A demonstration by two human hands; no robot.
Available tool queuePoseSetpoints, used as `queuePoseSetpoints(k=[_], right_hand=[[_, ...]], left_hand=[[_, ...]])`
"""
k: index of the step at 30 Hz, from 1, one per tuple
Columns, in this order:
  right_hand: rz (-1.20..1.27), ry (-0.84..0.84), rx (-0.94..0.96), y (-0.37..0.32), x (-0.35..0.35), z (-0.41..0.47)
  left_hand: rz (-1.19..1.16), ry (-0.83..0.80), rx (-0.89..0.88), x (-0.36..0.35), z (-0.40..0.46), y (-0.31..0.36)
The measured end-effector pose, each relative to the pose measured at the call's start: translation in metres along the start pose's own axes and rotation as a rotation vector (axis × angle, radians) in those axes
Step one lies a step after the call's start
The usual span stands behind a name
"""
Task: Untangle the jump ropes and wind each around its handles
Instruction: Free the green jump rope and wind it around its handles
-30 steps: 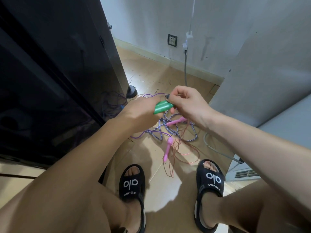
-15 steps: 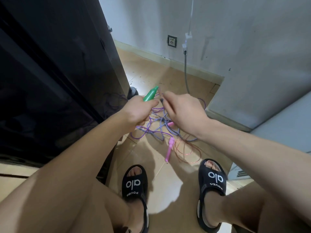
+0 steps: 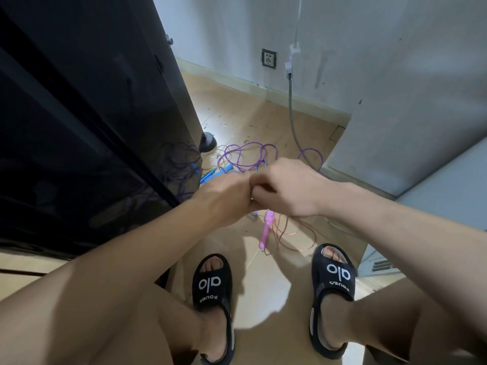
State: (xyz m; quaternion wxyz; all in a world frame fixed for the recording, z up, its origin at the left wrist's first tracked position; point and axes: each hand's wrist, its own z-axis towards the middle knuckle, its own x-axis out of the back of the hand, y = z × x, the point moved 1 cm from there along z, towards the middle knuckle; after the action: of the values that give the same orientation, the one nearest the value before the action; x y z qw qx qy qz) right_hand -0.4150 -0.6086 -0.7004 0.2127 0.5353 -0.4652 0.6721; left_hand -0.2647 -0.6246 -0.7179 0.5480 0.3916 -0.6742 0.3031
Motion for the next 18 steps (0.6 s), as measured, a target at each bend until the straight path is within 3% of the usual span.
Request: queuePoseSetpoints(k=[3, 6, 9, 14, 18], right_hand=[[0.268, 0.092, -0.094, 0.004, 0.013, 0.004], [0.475, 0.193, -0.197, 0.009, 0.024, 0.007], [0.534, 0.209, -0.258, 0.021, 0.026, 0.010], [0.910, 0.160, -0.381, 0.025, 0.017, 0.015], [0.670, 0.177, -0.433, 0.013, 0.003, 0.015]], left_hand=[[0.039, 0.028, -0.170, 0.007, -0.003, 0.011], [-0.090, -0.017, -0.233, 0.012, -0.012, 0.026], [-0.290, 0.047, -0.306, 0.023, -0.024, 0.036], [-0.586, 0.305, -0.196, 0.039, -0.026, 0.020], [-0.871, 0.318, -0.010, 0.039, -0.021, 0.015]])
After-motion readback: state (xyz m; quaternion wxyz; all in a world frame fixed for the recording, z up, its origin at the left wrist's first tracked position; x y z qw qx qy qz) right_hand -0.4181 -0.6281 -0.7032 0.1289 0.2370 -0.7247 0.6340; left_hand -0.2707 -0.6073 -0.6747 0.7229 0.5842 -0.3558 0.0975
